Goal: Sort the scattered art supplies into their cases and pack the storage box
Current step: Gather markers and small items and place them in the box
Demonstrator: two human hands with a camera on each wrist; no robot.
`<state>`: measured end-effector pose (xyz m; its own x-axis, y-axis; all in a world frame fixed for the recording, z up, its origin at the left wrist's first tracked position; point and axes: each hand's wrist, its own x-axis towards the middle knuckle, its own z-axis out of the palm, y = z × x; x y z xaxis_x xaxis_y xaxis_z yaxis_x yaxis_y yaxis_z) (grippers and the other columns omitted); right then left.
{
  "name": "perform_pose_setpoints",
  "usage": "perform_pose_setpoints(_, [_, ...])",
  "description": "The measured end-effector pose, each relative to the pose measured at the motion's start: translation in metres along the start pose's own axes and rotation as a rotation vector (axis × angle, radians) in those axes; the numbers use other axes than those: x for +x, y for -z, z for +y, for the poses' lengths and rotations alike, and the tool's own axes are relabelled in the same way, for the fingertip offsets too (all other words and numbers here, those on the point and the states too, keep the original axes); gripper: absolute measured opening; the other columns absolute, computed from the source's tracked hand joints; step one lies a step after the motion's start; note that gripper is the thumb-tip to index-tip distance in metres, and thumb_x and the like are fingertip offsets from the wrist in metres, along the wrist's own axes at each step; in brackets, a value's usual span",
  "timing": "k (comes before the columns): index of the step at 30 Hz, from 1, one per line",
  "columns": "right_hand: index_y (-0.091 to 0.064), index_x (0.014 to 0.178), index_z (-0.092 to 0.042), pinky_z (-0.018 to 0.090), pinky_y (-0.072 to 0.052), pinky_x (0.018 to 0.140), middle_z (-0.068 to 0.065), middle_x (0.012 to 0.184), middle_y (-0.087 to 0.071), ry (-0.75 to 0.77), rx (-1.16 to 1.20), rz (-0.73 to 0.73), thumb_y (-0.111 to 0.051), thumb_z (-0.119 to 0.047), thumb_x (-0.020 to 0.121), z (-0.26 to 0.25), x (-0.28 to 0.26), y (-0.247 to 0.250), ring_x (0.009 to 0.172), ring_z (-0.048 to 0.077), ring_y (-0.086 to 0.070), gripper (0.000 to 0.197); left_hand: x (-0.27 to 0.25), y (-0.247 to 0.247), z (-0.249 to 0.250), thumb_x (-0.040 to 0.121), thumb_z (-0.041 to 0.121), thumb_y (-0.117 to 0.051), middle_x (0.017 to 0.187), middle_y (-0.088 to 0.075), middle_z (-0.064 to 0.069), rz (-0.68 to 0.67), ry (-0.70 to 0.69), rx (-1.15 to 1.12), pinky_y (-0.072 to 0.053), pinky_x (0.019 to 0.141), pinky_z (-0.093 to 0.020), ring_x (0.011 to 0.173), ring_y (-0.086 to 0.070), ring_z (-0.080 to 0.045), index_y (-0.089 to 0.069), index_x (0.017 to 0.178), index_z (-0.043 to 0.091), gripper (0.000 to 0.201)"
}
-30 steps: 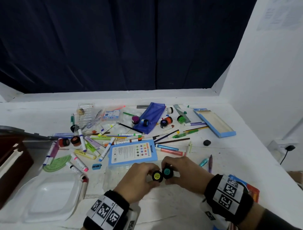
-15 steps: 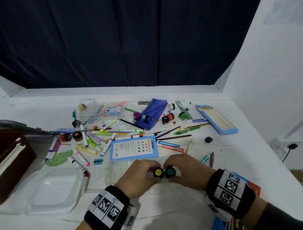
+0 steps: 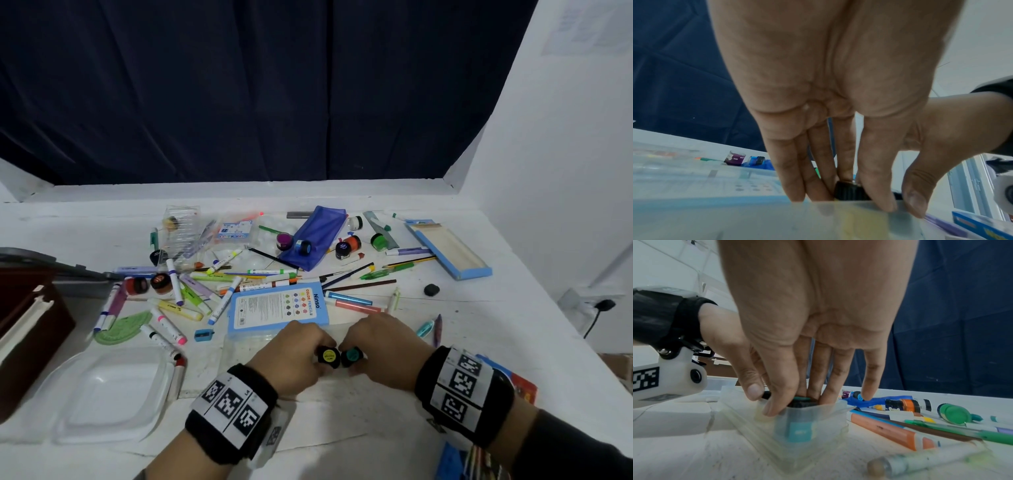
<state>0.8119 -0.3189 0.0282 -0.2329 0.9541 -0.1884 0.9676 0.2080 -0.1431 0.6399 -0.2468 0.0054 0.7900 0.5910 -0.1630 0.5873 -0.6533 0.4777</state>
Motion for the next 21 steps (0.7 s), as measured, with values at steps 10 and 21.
perform_pose_setpoints(10, [-0.064,0.124,-0.028,0.028,-0.042,0.099,-0.008,0.121,-0.064,-0.001,0.13,-0.035,-0.068,-0.038,0.089,0.007,0.0,0.003,0.112,0.011,-0.054,0.036,0.0,0.004,-0.012,0.076,0.027,-0.085,0.1,-0.072,0.008,0.006,0.068,-0.186,-0.055,0.086,-0.025,0.089,-0.066,-0.003,-0.071,0.11,0.023,0.037])
perform_pose_setpoints(21, [-0.069,0.102,-0.025,0.029,-0.054,0.078,-0.01,0.091,-0.068,-0.059,0.327,0.344,-0.063,-0.032,0.091,0.051,0.034,0.035,0.082,0.004,-0.062,0.014,0.029,0.076,-0.032,0.086,0.037,-0.074,0.09,-0.071,0.014,0.375,0.121,-0.26,-0.048,0.069,-0.013,0.075,-0.065,0.0,-0.069,0.104,0.034,0.02])
